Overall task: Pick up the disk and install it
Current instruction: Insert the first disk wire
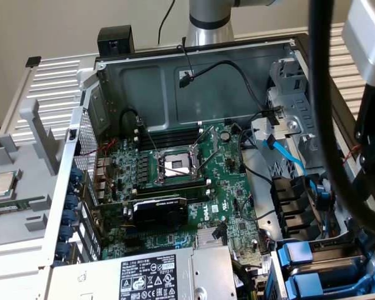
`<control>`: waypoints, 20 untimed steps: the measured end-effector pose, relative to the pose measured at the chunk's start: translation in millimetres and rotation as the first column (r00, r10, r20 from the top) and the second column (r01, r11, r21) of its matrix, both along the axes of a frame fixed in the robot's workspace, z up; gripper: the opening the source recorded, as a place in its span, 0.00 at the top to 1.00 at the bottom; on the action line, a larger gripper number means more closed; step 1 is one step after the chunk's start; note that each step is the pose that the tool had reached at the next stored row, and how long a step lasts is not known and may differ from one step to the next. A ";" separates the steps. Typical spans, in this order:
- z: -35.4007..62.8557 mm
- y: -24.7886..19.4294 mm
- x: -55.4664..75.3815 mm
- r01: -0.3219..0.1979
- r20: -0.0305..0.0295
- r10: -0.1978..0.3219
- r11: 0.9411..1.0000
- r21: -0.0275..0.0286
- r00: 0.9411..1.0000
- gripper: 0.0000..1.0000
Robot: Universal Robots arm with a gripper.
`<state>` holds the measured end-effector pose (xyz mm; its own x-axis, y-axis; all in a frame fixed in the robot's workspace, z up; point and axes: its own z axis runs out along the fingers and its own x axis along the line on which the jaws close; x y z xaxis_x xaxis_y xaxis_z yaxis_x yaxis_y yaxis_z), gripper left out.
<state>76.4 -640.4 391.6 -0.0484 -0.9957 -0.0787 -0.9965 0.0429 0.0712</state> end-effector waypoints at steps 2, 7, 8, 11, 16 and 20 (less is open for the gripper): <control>-1.1 0.0 0.0 -0.036 0.000 0.036 0.999 0.001 0.999 0.51; -1.9 0.0 0.9 -0.092 0.003 0.092 0.995 0.041 0.996 0.51; -2.0 -0.1 1.6 -0.094 0.005 0.094 0.994 0.059 0.996 0.51; -3.7 -1.6 3.6 -0.098 0.003 0.098 0.992 0.075 0.995 0.51; -6.0 -2.3 6.8 -0.125 -0.002 0.125 0.989 0.076 0.992 0.51; -8.9 -2.5 7.7 -0.166 -0.004 0.167 0.983 0.076 0.986 0.51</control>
<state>84.2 -642.9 382.8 0.1167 -0.9812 -0.1538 -0.9885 -0.1297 0.0779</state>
